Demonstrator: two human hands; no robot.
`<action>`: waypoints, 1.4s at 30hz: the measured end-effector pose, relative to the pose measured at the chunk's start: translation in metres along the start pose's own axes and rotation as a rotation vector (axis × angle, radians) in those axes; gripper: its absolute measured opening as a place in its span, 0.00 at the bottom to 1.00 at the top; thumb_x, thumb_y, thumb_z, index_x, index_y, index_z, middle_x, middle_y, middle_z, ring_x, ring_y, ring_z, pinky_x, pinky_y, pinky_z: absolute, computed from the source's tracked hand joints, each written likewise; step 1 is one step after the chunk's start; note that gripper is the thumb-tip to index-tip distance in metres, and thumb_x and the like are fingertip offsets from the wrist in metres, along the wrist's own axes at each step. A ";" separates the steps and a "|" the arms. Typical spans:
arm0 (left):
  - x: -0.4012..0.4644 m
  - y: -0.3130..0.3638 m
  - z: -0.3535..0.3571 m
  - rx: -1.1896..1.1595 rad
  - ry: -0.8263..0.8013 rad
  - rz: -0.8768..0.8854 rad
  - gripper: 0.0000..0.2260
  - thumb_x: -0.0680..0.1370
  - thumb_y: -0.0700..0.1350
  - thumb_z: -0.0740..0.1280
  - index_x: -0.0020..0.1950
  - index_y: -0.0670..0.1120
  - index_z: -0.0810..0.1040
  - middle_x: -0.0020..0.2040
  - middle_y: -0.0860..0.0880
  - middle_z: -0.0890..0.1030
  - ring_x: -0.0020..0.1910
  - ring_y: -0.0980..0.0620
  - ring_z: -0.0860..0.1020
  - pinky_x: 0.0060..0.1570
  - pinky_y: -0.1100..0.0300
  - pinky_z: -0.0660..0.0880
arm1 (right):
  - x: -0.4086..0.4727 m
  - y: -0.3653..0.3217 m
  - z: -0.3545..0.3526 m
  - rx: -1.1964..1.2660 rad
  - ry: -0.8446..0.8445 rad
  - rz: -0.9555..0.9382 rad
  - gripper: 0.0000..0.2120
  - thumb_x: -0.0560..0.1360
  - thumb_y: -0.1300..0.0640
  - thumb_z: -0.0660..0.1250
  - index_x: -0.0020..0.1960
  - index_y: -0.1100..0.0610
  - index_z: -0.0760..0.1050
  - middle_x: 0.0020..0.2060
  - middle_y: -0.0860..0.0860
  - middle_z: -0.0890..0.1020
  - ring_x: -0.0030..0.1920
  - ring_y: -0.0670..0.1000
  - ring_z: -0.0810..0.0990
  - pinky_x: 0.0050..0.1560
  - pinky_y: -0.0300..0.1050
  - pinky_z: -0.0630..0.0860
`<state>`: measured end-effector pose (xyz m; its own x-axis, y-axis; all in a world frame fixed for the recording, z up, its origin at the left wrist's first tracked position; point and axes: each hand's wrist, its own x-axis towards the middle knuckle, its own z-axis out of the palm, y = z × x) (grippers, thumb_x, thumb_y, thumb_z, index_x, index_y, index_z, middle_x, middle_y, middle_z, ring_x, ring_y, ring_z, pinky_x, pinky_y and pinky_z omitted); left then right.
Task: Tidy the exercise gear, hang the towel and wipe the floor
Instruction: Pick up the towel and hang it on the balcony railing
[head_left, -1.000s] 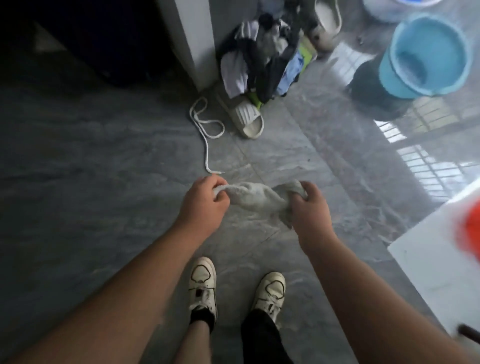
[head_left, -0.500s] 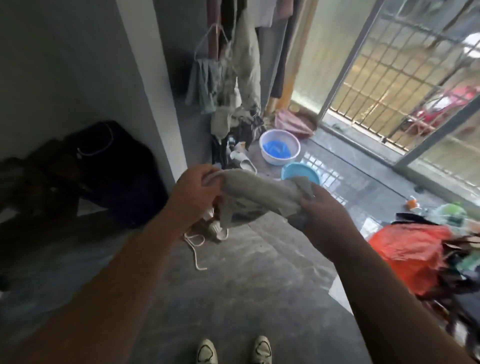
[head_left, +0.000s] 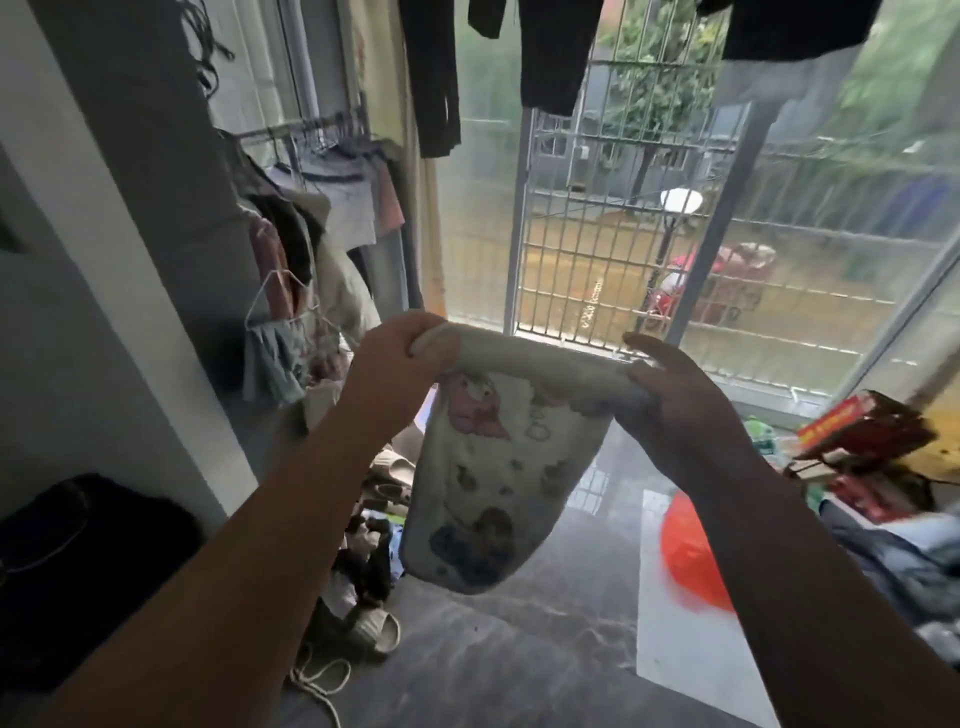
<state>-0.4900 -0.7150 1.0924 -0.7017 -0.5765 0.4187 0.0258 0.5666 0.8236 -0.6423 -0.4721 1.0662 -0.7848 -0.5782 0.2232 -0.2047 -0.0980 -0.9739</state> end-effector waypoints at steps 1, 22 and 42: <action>0.011 0.005 0.011 0.022 0.004 0.014 0.04 0.78 0.49 0.69 0.49 0.50 0.82 0.41 0.54 0.81 0.36 0.67 0.77 0.33 0.74 0.71 | 0.009 -0.006 -0.008 0.104 0.049 0.045 0.17 0.82 0.47 0.60 0.61 0.57 0.79 0.64 0.52 0.77 0.60 0.45 0.76 0.57 0.27 0.70; 0.255 0.033 0.295 -0.046 -0.220 0.357 0.24 0.63 0.39 0.61 0.57 0.47 0.81 0.59 0.51 0.75 0.59 0.48 0.77 0.57 0.57 0.76 | 0.243 0.009 -0.242 0.204 0.443 0.086 0.09 0.78 0.67 0.61 0.56 0.63 0.76 0.44 0.62 0.85 0.42 0.61 0.86 0.41 0.52 0.82; 0.619 -0.108 0.438 -0.109 -0.202 0.001 0.06 0.77 0.43 0.67 0.44 0.54 0.79 0.38 0.50 0.84 0.36 0.49 0.84 0.37 0.57 0.80 | 0.608 0.117 -0.302 -0.339 0.669 0.102 0.10 0.72 0.58 0.64 0.40 0.44 0.81 0.35 0.54 0.84 0.35 0.59 0.84 0.37 0.62 0.83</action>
<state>-1.2389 -0.8753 1.0951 -0.8296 -0.4403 0.3432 0.0956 0.4936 0.8644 -1.3201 -0.5909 1.1005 -0.9749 0.0549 0.2157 -0.1961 0.2465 -0.9491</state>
